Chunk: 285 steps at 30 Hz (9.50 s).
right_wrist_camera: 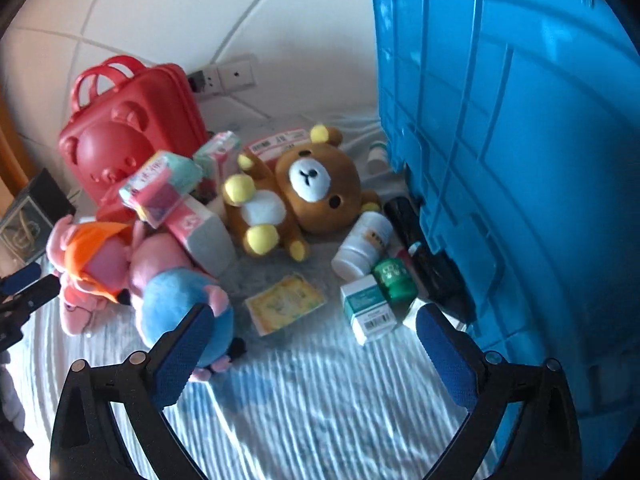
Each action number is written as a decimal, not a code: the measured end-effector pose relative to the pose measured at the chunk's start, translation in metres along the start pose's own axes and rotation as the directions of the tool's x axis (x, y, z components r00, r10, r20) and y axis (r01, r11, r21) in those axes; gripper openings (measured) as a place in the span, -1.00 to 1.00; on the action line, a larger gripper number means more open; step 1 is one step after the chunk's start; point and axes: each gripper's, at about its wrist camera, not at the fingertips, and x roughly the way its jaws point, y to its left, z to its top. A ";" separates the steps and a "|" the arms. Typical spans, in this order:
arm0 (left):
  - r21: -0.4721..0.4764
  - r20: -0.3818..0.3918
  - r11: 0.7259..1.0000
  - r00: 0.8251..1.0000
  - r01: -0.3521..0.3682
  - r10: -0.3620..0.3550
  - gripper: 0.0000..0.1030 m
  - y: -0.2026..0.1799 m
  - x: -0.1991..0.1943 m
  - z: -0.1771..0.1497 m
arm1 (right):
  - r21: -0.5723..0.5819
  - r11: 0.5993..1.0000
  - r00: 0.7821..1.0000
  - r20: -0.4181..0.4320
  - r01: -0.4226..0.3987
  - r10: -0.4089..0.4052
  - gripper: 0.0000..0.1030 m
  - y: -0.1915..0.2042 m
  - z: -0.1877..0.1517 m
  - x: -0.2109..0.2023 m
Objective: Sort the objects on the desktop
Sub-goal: 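Move both tools back toward the pink pig plush with blue body, then grasp the pink pig plush with blue body using the right tool, then carry the pig plush with the right tool over the blue crate, then open the right tool to drop the pig plush into the crate, then move both tools back toward the medicine boxes on the bed, then grasp the teal-labelled medicine box with the left tool while the right tool grasps a white medicine box, then carry both medicine boxes over the blue crate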
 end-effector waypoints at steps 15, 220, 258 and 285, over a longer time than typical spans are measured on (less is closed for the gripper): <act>0.030 -0.185 0.997 0.981 0.070 -0.063 0.44 -0.059 0.095 0.020 | 0.019 0.997 0.984 -0.165 0.069 -0.065 0.27 -0.040 -0.019 0.102; 0.352 -0.140 0.916 0.979 0.192 -0.152 -0.32 -0.159 0.128 -0.025 | 0.394 0.890 0.962 0.050 0.228 -0.268 0.98 -0.086 -0.100 0.012; 0.285 0.242 0.951 0.951 0.120 -0.192 -0.32 -0.150 -0.141 0.009 | 0.068 0.988 0.836 0.527 0.139 -0.153 0.22 -0.001 -0.036 -0.233; 0.593 0.080 0.763 0.924 0.257 -0.374 -0.32 -0.448 -0.163 0.050 | 0.073 0.967 0.928 0.274 0.243 -0.254 0.22 -0.271 -0.031 -0.313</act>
